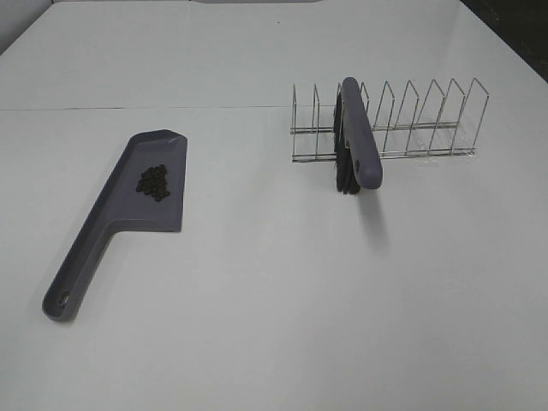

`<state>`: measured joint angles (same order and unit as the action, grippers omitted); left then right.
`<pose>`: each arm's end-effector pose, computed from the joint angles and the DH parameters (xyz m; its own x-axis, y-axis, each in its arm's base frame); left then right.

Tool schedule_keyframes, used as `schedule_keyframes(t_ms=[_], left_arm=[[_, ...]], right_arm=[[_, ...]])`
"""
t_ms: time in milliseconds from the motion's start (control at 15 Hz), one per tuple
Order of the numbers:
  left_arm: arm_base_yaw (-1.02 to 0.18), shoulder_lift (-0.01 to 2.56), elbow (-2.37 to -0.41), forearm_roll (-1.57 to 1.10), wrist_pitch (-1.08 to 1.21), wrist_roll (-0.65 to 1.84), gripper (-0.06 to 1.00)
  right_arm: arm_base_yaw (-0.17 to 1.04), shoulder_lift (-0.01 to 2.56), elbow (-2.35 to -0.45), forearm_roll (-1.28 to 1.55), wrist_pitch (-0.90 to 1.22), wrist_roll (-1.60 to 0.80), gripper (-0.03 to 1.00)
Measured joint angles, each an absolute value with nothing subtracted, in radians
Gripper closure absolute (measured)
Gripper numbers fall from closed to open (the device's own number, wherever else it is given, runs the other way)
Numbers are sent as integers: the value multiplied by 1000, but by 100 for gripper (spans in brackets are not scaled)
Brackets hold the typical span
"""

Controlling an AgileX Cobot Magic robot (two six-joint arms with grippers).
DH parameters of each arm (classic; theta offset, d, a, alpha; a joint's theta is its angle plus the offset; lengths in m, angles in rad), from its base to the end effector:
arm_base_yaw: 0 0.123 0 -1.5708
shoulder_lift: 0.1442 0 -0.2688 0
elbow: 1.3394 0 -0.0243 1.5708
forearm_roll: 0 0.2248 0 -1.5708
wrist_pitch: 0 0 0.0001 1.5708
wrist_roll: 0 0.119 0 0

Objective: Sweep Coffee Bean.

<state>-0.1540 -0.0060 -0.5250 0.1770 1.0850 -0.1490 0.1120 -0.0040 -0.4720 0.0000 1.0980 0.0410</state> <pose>0.0109 0.0171 0.2578 -0.4389 0.0025 -0.8985 -0.0152 0.9998 0.0102 0.0132 0.0015 0.2404 -0.5106 -0.0162 -0.8596 -0.0909 0.9952 0.0353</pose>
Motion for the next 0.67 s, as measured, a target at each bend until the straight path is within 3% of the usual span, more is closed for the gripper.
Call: schedule_keyframes(t_ms=[267, 333, 467, 667], left_arm=[[-146, -6, -525, 176, 1085, -149, 19], [-52, -6, -525, 176, 1085, -149, 19], [11, -6, -525, 176, 1085, -148, 19], [20, -6, -525, 176, 1085, -148, 19]], right_arm=[[112, -4, -472, 0, 1098, 41, 20], [112, -4, -472, 0, 1098, 41, 20], [112, -4, -472, 0, 1098, 41, 20], [109, -4, -472, 0, 1098, 41, 20]])
